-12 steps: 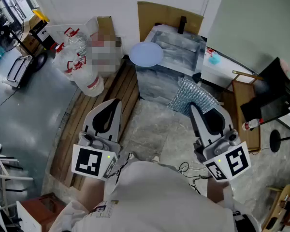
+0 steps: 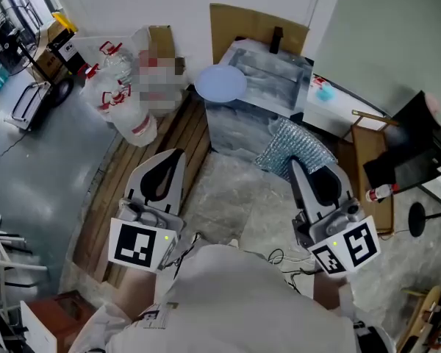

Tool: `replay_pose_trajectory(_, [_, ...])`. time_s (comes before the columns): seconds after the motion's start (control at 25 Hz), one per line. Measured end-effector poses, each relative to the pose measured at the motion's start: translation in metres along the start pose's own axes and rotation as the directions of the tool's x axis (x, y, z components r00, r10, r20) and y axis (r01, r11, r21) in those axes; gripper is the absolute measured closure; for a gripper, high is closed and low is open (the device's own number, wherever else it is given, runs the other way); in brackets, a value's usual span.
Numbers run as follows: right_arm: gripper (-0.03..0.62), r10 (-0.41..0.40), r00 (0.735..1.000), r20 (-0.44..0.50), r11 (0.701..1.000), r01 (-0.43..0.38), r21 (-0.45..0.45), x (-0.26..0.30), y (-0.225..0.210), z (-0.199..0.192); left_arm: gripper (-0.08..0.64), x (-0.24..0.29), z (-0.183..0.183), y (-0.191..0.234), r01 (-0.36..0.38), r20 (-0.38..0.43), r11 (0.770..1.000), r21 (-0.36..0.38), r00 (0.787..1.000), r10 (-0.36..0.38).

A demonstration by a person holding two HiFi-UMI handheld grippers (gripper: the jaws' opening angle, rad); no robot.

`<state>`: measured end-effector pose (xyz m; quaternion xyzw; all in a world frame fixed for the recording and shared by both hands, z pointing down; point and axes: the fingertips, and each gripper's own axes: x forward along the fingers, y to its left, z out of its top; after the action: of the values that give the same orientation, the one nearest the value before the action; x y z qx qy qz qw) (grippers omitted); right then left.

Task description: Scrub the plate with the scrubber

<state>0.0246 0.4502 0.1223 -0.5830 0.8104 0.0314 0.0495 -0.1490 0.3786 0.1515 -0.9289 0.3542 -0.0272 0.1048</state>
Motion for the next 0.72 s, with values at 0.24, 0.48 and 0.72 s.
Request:
replay_pose_trajectory(0.24, [0.488,0.019,1.000,0.023,0.999,-0.020,0.033,-0.006,-0.003,-0.002,0.543,0.003,0.001,-0.005,-0.023,-0.051,0.999,0.049,0.998,0.025])
replay_pose_trajectory(0.48, [0.488,0.039,0.999,0.013,0.999,-0.039,0.024,0.001,-0.004,-0.010,0.543,0.009,-0.003,-0.005,-0.036,-0.088,0.998,0.053,0.995,0.041])
replay_pose_trajectory(0.72, [0.488,0.030,0.999,-0.026,0.999,-0.029,0.031,0.017,-0.023,-0.033,0.543,0.027,-0.015,0.002,-0.018,-0.092,0.999,0.049,0.996,0.022])
